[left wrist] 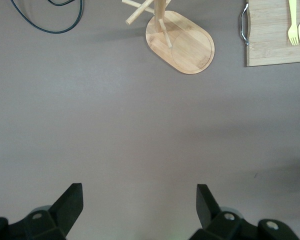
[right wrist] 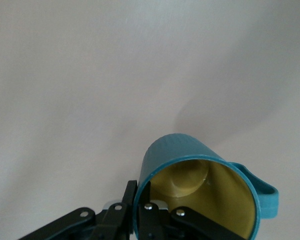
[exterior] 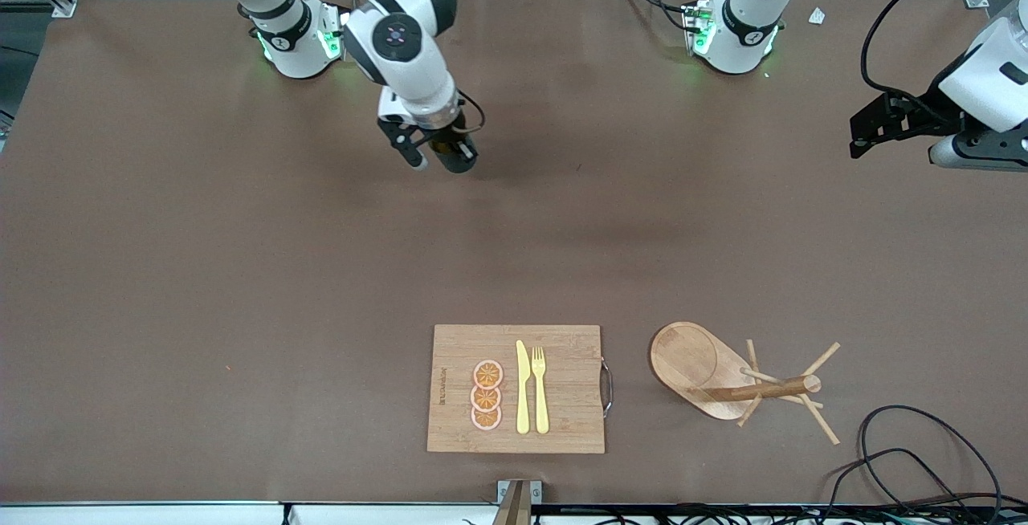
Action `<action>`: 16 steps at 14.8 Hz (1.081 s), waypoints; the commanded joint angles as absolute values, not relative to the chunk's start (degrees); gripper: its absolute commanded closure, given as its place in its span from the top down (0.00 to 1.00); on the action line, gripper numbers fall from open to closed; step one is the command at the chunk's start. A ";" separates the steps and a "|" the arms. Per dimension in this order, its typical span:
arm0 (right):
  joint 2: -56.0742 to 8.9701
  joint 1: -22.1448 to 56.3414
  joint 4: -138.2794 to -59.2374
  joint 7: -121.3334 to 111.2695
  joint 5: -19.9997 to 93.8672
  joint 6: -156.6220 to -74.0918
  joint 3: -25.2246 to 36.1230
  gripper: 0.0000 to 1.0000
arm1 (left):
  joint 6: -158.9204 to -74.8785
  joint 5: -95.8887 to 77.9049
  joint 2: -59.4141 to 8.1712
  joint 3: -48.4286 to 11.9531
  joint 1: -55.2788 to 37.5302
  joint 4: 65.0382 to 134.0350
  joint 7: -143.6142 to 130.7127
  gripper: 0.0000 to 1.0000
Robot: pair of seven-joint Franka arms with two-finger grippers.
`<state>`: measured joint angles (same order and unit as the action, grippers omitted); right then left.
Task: Pass cup and hang on rack
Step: 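Carry the teal mug with the right gripper toward the table middle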
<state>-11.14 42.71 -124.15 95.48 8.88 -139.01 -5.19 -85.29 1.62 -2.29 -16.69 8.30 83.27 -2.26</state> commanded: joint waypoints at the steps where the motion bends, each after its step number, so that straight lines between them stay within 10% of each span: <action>1: -19.31 45.70 -114.72 104.91 6.87 -138.34 -4.22 0.00 | -84.55 2.64 -2.64 -16.96 8.61 82.18 -1.76 1.00; 16: -38.67 54.14 -86.92 119.44 -1.76 -128.23 -3.34 0.00 | -84.64 2.72 -2.99 -16.87 8.26 82.00 -2.46 1.00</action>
